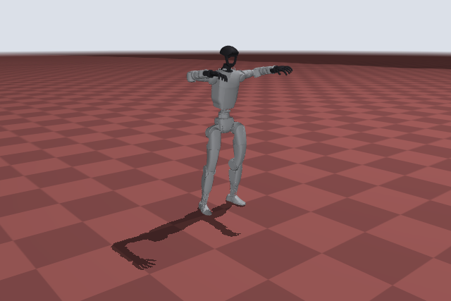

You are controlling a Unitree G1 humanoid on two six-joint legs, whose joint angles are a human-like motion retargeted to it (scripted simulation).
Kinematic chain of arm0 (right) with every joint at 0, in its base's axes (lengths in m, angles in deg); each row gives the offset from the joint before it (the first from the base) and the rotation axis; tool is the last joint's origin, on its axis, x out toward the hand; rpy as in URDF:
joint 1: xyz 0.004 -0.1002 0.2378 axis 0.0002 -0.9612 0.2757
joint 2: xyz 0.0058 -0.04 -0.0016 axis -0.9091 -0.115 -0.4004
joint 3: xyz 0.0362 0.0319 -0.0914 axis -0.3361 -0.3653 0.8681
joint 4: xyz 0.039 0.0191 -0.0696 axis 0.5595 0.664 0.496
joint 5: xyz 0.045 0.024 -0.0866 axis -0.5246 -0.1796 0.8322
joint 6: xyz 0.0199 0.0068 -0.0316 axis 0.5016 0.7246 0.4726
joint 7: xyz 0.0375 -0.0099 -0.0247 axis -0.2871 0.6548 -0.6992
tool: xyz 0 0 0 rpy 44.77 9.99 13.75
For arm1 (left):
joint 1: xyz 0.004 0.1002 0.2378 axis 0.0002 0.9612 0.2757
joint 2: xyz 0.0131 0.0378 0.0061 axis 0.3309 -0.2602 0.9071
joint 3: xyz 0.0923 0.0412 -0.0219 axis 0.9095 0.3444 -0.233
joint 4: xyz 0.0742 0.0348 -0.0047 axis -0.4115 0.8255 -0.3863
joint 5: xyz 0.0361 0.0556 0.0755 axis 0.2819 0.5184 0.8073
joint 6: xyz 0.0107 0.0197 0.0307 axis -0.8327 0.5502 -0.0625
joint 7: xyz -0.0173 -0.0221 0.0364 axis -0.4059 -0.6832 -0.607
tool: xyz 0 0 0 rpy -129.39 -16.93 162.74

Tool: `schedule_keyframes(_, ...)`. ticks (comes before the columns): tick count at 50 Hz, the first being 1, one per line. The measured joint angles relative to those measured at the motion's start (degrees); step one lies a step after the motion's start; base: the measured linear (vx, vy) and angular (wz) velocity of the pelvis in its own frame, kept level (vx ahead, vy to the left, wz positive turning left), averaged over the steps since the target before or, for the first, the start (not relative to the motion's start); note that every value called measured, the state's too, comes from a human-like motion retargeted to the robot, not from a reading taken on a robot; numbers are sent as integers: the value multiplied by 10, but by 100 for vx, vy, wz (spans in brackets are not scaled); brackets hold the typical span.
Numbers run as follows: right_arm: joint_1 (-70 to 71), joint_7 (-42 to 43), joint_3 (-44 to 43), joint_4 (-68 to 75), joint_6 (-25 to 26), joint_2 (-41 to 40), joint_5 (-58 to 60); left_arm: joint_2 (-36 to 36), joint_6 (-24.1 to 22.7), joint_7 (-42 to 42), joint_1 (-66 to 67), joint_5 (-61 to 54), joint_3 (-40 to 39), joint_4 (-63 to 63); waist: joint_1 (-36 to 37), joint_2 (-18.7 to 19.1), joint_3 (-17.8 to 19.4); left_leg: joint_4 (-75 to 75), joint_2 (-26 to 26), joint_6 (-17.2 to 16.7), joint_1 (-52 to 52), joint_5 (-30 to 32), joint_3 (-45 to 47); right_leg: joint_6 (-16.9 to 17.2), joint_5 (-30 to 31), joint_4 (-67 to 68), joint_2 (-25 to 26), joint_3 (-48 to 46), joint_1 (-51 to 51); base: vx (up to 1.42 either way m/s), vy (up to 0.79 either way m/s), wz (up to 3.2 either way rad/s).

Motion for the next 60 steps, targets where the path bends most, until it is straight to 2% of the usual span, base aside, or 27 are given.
schedule_keyframes(23,-17,1,-19,-2,0,-1,-1,-4,-1,2,43,0,-46,-3,-1,0,3,0,0,0,0,0,0,0,0,0,0,0,0,0,0,0)
schedule_keyframes(60,-14,1,-17,-1,1,-2,1,-5,0,1,64,-2,-69,-5,-3,-1,5,0,0,0,-1,0,-1,0,-1,0,0,-1,-1,0,0,0)
